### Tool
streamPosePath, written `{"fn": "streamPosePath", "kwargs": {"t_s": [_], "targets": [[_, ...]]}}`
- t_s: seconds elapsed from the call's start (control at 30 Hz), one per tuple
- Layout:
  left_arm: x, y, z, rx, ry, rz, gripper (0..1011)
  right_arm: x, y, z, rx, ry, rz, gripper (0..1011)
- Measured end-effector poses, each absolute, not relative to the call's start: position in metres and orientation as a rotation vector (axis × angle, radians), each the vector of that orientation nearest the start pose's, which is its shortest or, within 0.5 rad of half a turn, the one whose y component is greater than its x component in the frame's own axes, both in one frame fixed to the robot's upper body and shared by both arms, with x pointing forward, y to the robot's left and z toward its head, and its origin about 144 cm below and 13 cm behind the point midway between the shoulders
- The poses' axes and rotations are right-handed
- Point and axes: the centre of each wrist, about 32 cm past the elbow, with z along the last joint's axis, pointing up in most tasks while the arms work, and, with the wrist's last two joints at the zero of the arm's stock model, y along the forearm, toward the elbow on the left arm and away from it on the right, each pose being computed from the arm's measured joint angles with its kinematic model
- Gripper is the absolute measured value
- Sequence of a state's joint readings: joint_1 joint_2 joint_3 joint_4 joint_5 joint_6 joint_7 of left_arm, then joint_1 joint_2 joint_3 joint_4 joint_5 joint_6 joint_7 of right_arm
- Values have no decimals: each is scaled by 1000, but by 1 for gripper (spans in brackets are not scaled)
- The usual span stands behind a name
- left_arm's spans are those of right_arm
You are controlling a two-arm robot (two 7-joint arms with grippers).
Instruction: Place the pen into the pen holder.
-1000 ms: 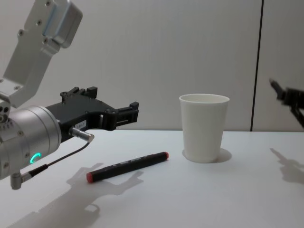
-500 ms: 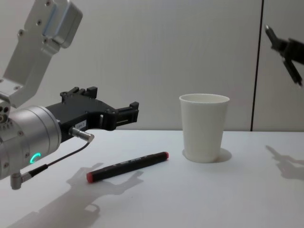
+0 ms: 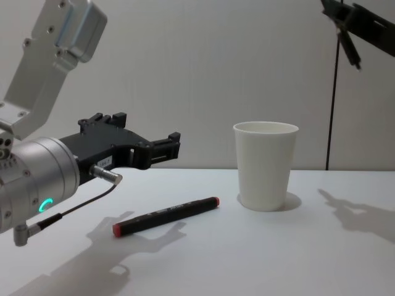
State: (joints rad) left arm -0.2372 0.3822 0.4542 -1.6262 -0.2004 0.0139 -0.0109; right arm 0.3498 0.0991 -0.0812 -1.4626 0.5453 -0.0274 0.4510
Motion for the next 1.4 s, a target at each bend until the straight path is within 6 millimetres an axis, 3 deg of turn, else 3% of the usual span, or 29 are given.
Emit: {"fn": "streamPosePath", "kwargs": {"t_s": [0.5,1.4], "targets": [[492,198,1204,61,-268,1124,1000,570,-218,1230,492,-39,-907,144],[492,198,1204,61,-268,1124,1000,594,-188,1194,387,-139,-905,144]]}}
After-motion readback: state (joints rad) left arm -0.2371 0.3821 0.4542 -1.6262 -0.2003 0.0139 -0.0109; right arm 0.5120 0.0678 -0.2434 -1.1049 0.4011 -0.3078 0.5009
